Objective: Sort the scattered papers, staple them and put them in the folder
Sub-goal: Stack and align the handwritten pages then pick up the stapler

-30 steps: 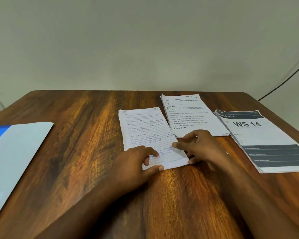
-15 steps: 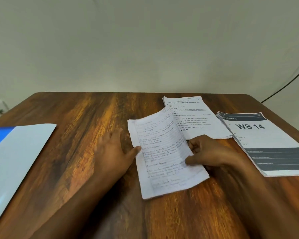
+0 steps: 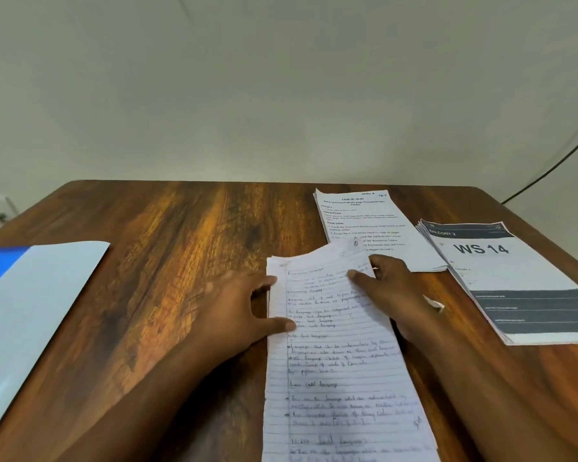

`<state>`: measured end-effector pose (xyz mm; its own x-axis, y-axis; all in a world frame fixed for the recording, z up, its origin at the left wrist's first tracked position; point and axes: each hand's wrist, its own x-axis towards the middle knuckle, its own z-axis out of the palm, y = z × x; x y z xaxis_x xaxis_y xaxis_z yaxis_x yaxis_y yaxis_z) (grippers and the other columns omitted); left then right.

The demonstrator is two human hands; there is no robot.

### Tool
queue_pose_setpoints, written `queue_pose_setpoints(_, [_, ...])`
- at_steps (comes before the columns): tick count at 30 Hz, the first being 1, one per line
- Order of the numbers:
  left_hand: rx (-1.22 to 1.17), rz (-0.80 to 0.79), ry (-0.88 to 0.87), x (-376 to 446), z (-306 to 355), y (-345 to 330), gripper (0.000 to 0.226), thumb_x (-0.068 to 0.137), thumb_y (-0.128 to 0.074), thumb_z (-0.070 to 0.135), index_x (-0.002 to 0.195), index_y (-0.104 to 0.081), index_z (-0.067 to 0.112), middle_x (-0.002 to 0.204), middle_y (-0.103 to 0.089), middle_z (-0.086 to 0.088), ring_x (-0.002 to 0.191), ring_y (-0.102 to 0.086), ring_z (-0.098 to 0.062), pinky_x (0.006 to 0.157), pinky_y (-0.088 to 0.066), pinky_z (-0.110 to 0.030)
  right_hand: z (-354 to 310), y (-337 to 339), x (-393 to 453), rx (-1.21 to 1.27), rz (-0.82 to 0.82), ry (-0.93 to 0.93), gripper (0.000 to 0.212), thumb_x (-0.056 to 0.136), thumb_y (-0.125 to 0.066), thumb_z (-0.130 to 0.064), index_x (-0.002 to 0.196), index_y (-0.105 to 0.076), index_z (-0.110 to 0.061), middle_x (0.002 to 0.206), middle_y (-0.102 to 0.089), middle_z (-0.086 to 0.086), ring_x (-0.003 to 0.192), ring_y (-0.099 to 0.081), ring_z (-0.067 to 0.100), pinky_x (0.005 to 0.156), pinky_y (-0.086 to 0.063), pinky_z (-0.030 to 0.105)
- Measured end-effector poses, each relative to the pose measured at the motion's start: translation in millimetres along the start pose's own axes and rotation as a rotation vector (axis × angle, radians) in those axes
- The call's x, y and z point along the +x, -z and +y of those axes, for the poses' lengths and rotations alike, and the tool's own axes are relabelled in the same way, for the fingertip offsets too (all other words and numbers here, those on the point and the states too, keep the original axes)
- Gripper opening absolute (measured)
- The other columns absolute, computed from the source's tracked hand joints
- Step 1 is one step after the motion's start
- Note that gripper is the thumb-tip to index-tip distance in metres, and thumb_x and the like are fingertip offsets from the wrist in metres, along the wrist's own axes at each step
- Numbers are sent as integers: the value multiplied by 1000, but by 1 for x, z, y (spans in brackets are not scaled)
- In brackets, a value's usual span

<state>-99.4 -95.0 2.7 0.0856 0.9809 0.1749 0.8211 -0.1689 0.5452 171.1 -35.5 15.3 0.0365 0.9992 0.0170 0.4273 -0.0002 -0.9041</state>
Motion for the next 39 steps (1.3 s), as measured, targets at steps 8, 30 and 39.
queue_pose_setpoints(8, [-261,240,174,0,-2,4,83,72,-95,44,143,-56,26,112,-64,17,94,-62,-4,75,-51,-24,-14,23,-5,33,-335,-6,19,97,-70,-14,113,-74,-23,107,-80,-8,98,-77,12,91,-59,37])
queue_pose_setpoints(30, [-473,414,-28,0,4,-6,13,91,-82,18,101,-79,26,90,-77,16,79,-74,-9,65,-61,-33,-18,20,-8,59,-392,-77,25,96,-71,-14,119,-73,-23,113,-79,-7,106,-75,13,105,-54,46])
queue_pose_setpoints(39, [-683,383,24,5,-4,-6,11,91,-81,9,94,-84,19,88,-82,8,79,-78,-11,69,-62,-27,-16,17,-8,184,-311,-8,31,91,-75,-8,121,-71,-16,111,-79,-1,105,-76,16,103,-55,46])
